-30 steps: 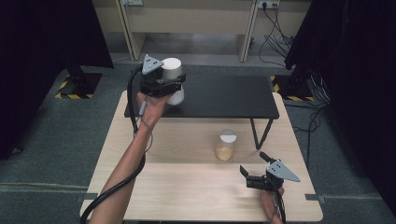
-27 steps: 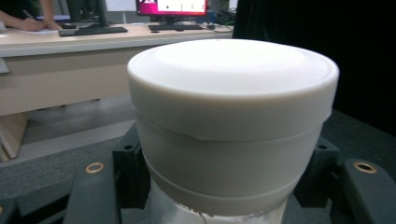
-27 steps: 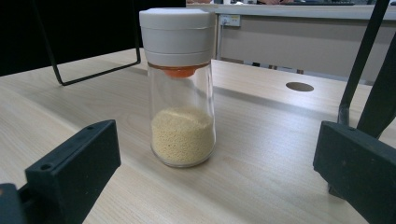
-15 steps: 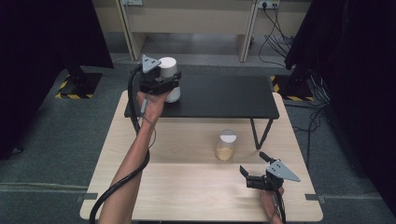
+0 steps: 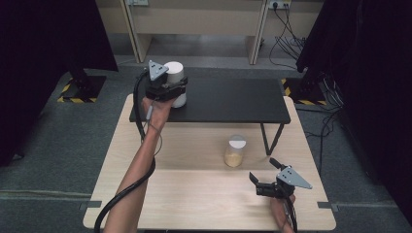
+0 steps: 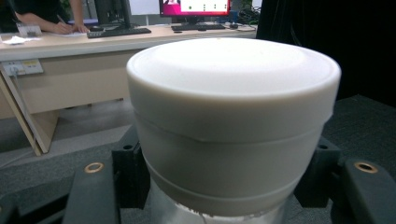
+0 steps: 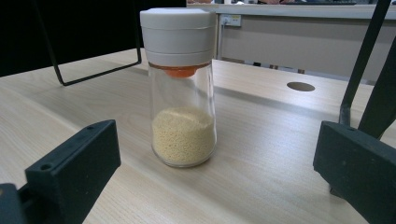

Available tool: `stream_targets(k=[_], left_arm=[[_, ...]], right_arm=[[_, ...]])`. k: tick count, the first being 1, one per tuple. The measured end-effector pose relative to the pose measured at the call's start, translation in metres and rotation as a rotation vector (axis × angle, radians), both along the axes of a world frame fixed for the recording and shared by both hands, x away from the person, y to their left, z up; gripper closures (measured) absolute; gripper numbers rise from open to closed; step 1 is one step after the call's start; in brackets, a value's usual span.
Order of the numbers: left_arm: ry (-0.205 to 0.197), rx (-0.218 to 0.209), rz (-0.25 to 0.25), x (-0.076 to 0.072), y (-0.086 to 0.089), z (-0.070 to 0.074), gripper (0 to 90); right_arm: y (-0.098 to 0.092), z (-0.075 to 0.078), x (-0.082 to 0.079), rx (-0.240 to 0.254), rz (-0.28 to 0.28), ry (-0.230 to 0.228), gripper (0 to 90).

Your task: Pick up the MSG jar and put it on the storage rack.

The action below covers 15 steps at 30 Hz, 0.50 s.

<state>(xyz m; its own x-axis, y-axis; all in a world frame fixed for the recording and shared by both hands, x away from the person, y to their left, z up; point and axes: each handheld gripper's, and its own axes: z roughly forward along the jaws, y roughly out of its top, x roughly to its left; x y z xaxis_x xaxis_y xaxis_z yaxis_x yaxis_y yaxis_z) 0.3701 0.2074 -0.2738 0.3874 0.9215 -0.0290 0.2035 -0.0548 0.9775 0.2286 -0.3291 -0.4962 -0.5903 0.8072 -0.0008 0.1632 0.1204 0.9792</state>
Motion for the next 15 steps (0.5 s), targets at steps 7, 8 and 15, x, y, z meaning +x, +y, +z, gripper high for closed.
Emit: stream_targets(k=[7, 8, 15], left_arm=[[0.009, -0.055, 0.005, -0.003, 0.010, -0.003, 7.7], [0.006, -0.060, 0.002, -0.004, 0.012, -0.004, 6.0], [-0.007, -0.060, -0.019, -0.011, 0.019, -0.007, 0.2]], right_arm=[[0.000, 0.000, 0.000, 0.000, -0.001, 0.000, 0.6], [0.000, 0.000, 0.000, -0.002, -0.001, 0.000, 0.6], [0.001, 0.001, 0.000, -0.005, -0.002, 0.000, 0.6]])
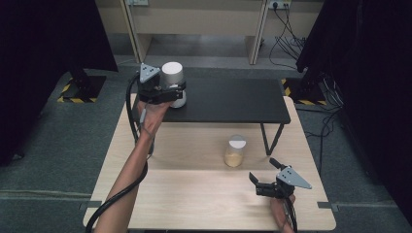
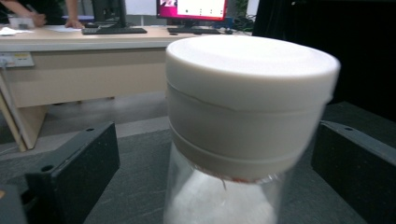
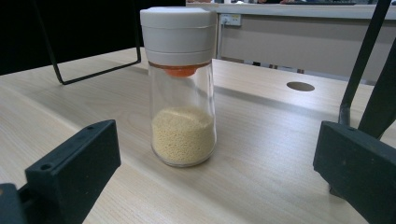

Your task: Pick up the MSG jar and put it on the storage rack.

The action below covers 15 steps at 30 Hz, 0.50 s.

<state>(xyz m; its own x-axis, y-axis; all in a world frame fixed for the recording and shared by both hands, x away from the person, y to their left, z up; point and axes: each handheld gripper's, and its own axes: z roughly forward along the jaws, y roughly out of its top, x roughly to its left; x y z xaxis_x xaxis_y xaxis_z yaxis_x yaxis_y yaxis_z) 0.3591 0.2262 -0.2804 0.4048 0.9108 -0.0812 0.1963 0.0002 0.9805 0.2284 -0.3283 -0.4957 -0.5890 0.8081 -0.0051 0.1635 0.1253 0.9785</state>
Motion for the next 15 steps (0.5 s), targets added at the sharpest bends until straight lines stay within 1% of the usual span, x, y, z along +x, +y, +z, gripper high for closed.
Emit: stream_targets(k=[3, 5, 6, 8, 9, 10, 11, 12, 14, 15], left_arm=[[-0.004, 0.006, -0.015, -0.004, 0.002, -0.002, 0.1], [-0.010, 0.000, -0.024, -0.008, 0.005, -0.004, 0.0], [-0.018, -0.002, -0.029, -0.013, 0.006, -0.007, 0.0], [-0.024, -0.002, -0.023, -0.018, 0.005, -0.009, 0.1], [-0.024, -0.002, -0.023, -0.018, 0.005, -0.009, 0.1], [-0.020, -0.027, -0.031, -0.022, 0.008, -0.011, 0.0], [-0.020, -0.027, -0.031, -0.022, 0.008, -0.011, 0.0], [-0.024, -0.032, -0.037, -0.028, 0.008, -0.012, 0.0], [-0.018, -0.012, -0.036, -0.035, 0.006, -0.010, 0.1], [-0.018, -0.012, -0.036, -0.035, 0.006, -0.010, 0.1]], right_arm=[[0.000, 0.000, 0.000, -0.003, 0.001, -0.002, 0.6], [0.001, 0.000, 0.000, -0.003, 0.001, -0.002, 0.6], [0.000, 0.000, 0.000, -0.005, 0.002, -0.001, 0.6], [0.001, 0.001, 0.000, -0.008, 0.001, -0.001, 0.6], [0.001, 0.001, 0.000, -0.007, 0.001, 0.000, 0.6], [0.001, 0.001, 0.000, -0.008, 0.001, 0.000, 0.6], [0.001, 0.001, 0.000, -0.008, 0.001, 0.000, 0.6], [0.001, 0.001, 0.000, -0.008, 0.001, 0.001, 0.6], [0.001, 0.001, 0.000, -0.009, 0.000, 0.001, 0.6], [0.001, 0.001, 0.000, -0.009, 0.000, 0.001, 0.6]])
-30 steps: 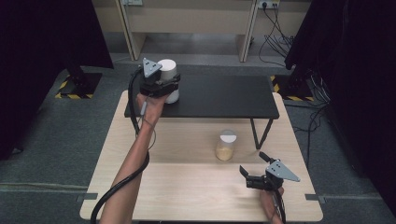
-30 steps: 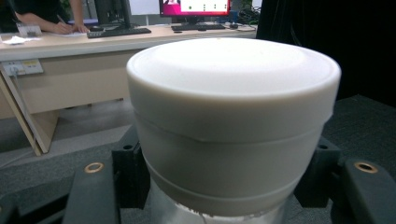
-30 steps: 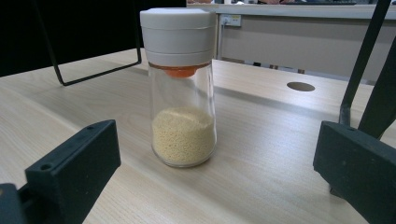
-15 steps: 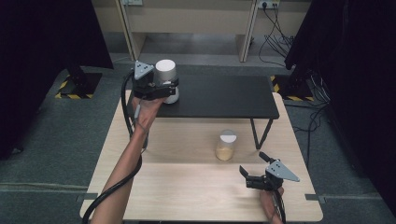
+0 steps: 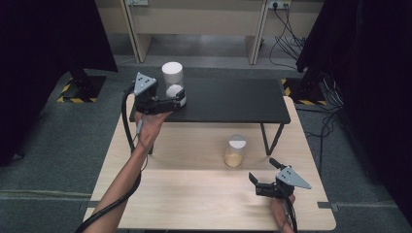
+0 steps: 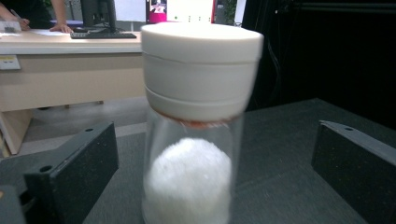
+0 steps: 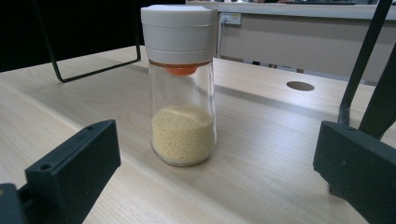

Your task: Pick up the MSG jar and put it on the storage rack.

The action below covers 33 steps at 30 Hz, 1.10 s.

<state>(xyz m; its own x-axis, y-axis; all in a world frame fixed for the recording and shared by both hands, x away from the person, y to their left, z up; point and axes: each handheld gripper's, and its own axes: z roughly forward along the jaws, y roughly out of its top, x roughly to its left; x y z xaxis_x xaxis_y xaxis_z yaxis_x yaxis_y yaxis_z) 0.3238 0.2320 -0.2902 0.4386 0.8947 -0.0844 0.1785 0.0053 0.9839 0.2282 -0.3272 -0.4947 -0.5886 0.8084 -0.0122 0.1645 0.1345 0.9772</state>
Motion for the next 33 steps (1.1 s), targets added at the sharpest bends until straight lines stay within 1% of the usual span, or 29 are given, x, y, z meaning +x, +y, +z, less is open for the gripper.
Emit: stream_targets(k=[1, 2, 3, 4, 5, 7, 8, 12, 14, 16, 17, 18, 19, 20, 21, 22, 23, 24, 25, 27, 29, 30, 31, 32, 33], left_arm=[[-0.003, 0.009, -0.005, -0.008, 0.000, 0.000, 0.1], [-0.003, 0.014, -0.006, -0.011, 0.000, 0.000, 0.1], [-0.003, 0.014, -0.006, -0.011, 0.000, 0.000, 0.1], [-0.006, 0.017, -0.009, -0.018, 0.000, -0.002, 0.1], [-0.006, 0.017, -0.009, -0.018, 0.000, -0.002, 0.1], [-0.015, 0.011, -0.017, -0.025, 0.002, -0.004, 0.2], [-0.020, -0.010, -0.034, -0.032, 0.005, -0.008, 0.1], [-0.033, -0.016, -0.055, -0.046, 0.006, -0.017, 0.2], [-0.047, -0.025, -0.059, -0.053, 0.007, -0.024, 0.2], [-0.059, -0.014, -0.062, -0.059, 0.007, -0.029, 0.2], [-0.059, -0.014, -0.062, -0.059, 0.007, -0.029, 0.2], [-0.066, -0.010, -0.064, -0.062, 0.007, -0.032, 0.2], [-0.073, -0.006, -0.068, -0.065, 0.007, -0.035, 0.2], [-0.092, 0.010, -0.069, -0.071, 0.006, -0.043, 0.2], [-0.092, 0.010, -0.069, -0.071, 0.006, -0.043, 0.2], [-0.096, 0.013, -0.071, -0.073, 0.006, -0.048, 0.2], [-0.100, 0.012, -0.078, -0.076, 0.007, -0.057, 0.2], [-0.100, 0.012, -0.078, -0.076, 0.007, -0.057, 0.2], [-0.100, 0.010, -0.080, -0.080, 0.008, -0.067, 0.1], [-0.105, 0.017, -0.081, -0.083, 0.007, -0.076, 0.2], [-0.122, 0.024, -0.081, -0.087, 0.007, -0.087, 0.2], [-0.122, 0.024, -0.081, -0.087, 0.007, -0.087, 0.2], [-0.133, 0.006, -0.087, -0.090, 0.009, -0.098, 0.2], [-0.136, 0.003, -0.089, -0.090, 0.009, -0.103, 0.2], [-0.136, 0.003, -0.089, -0.090, 0.009, -0.103, 0.2]], right_arm=[[0.000, 0.000, 0.000, -0.002, 0.000, -0.001, 0.6], [0.000, 0.000, 0.000, -0.003, 0.001, -0.002, 0.6], [0.000, 0.000, 0.000, -0.004, 0.001, -0.001, 0.5], [0.000, 0.000, 0.000, -0.004, 0.001, -0.001, 0.6], [0.000, 0.000, 0.000, -0.004, 0.001, -0.002, 0.6], [0.001, 0.000, 0.000, -0.005, 0.000, -0.001, 0.6], [0.001, 0.000, 0.000, -0.005, 0.000, -0.001, 0.6], [0.001, 0.000, 0.000, -0.007, -0.001, -0.001, 0.6], [0.001, 0.000, 0.000, -0.007, -0.001, -0.002, 0.6], [0.001, 0.000, -0.001, -0.008, -0.001, -0.002, 0.6], [0.001, 0.001, 0.000, -0.008, -0.001, -0.001, 0.6], [0.001, 0.001, 0.000, -0.008, -0.001, -0.001, 0.6], [0.001, 0.001, -0.001, -0.009, -0.002, -0.001, 0.6], [0.001, 0.001, 0.000, -0.009, -0.002, -0.001, 0.6], [0.001, 0.000, -0.001, -0.008, -0.003, -0.002, 0.6], [0.001, 0.000, -0.001, -0.008, -0.003, -0.002, 0.6], [0.001, 0.000, 0.000, -0.008, -0.002, -0.003, 0.6], [0.001, 0.000, 0.000, -0.008, -0.002, -0.003, 0.6], [0.002, 0.000, -0.001, -0.008, -0.004, -0.003, 0.6], [0.002, 0.000, -0.001, -0.009, -0.004, -0.003, 0.6], [0.002, 0.000, -0.001, -0.008, -0.004, -0.003, 0.6], [0.002, 0.000, -0.001, -0.008, -0.005, -0.003, 0.6], [0.002, 0.000, -0.001, -0.008, -0.005, -0.004, 0.6], [0.002, 0.000, -0.001, -0.009, -0.005, -0.004, 0.6], [0.002, 0.000, -0.001, -0.009, -0.005, -0.004, 0.6]])
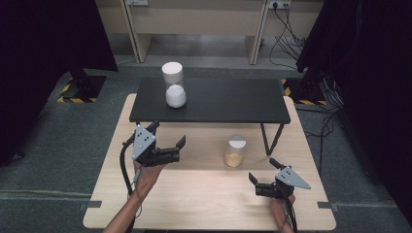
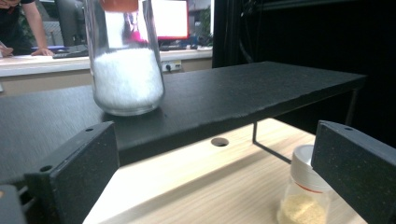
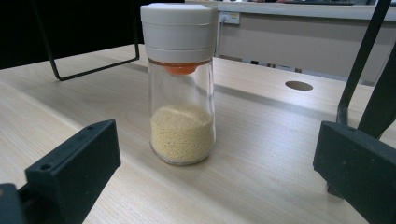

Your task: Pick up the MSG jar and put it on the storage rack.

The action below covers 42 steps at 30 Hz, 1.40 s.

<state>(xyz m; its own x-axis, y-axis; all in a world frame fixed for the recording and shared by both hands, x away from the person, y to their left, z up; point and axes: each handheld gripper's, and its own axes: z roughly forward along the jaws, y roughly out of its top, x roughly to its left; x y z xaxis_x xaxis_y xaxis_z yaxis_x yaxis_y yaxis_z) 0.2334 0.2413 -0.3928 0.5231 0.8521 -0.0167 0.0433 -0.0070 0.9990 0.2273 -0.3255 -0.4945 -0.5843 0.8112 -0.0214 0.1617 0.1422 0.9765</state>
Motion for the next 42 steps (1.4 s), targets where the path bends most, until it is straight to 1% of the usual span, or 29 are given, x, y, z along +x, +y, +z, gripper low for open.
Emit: stream_targets(k=[1, 2, 3, 4, 5, 7, 8, 12, 14, 15, 18, 19, 20, 24, 25, 28, 29, 30, 38, 40, 42], left_arm=[[-0.005, 0.007, 0.001, -0.001, 0.000, -0.008, 0.2], [-0.005, 0.008, -0.001, -0.001, 0.000, -0.012, 0.1], [-0.005, 0.008, -0.001, -0.001, 0.000, -0.012, 0.2], [-0.006, 0.006, -0.003, -0.001, 0.001, -0.016, 0.2], [-0.006, 0.002, -0.010, -0.001, 0.002, -0.024, 0.1], [-0.007, 0.001, -0.014, -0.002, 0.003, -0.031, 0.2], [-0.007, 0.001, -0.014, -0.002, 0.003, -0.031, 0.1], [-0.007, -0.011, -0.012, -0.003, 0.001, -0.049, 0.1], [-0.012, -0.005, -0.010, -0.004, 0.000, -0.057, 0.1], [-0.012, -0.005, -0.010, -0.004, 0.000, -0.057, 0.1], [-0.014, 0.016, -0.014, -0.005, 0.001, -0.068, 0.1], [-0.003, 0.016, -0.016, -0.006, 0.002, -0.076, 0.1], [-0.003, 0.016, -0.016, -0.006, 0.002, -0.076, 0.1], [0.031, 0.010, 0.001, -0.008, 0.004, -0.095, 0.1], [0.031, 0.010, 0.001, -0.008, 0.004, -0.095, 0.1], [0.044, 0.001, 0.009, -0.012, 0.008, -0.107, 0.2], [0.044, 0.001, 0.009, -0.012, 0.008, -0.107, 0.2], [0.049, 0.000, 0.017, -0.013, 0.010, -0.111, 0.1], [0.058, -0.017, 0.036, -0.017, 0.014, -0.121, 0.1], [0.063, -0.024, 0.031, -0.018, 0.015, -0.123, 0.2], [0.066, -0.021, 0.030, -0.019, 0.014, -0.124, 0.2]], right_arm=[[0.000, 0.000, 0.000, -0.001, 0.000, 0.000, 0.6], [0.000, 0.000, 0.000, -0.001, 0.000, -0.001, 0.6], [0.000, 0.000, 0.000, -0.001, 0.000, -0.001, 0.6], [0.000, 0.000, 0.000, 0.000, 0.001, -0.001, 0.6], [0.000, 0.000, 0.000, -0.001, -0.001, -0.001, 0.6], [0.000, 0.000, 0.000, -0.001, 0.000, -0.001, 0.6], [0.000, 0.000, 0.000, -0.001, 0.000, -0.001, 0.6], [0.000, 0.000, -0.001, -0.005, 0.001, -0.003, 0.6], [0.001, 0.000, -0.001, -0.006, 0.001, -0.004, 0.6], [0.001, 0.000, -0.001, -0.006, 0.001, -0.004, 0.6], [0.001, 0.000, -0.001, -0.008, 0.001, -0.007, 0.6], [0.001, 0.000, -0.001, -0.008, 0.001, -0.007, 0.6], [0.001, 0.000, -0.001, -0.008, 0.001, -0.007, 0.6], [0.001, 0.000, -0.001, -0.012, 0.000, -0.006, 0.5], [0.001, 0.000, -0.001, -0.012, 0.000, -0.006, 0.5], [0.001, 0.000, -0.001, -0.012, 0.000, -0.006, 0.5], [0.001, 0.000, -0.001, -0.013, 0.000, -0.006, 0.5], [0.001, 0.000, -0.001, -0.014, 0.000, -0.007, 0.5], [0.002, 0.000, -0.002, -0.016, -0.002, -0.010, 0.5], [0.002, 0.000, -0.002, -0.017, -0.002, -0.010, 0.5], [0.002, 0.000, -0.002, -0.018, -0.002, -0.010, 0.5]])
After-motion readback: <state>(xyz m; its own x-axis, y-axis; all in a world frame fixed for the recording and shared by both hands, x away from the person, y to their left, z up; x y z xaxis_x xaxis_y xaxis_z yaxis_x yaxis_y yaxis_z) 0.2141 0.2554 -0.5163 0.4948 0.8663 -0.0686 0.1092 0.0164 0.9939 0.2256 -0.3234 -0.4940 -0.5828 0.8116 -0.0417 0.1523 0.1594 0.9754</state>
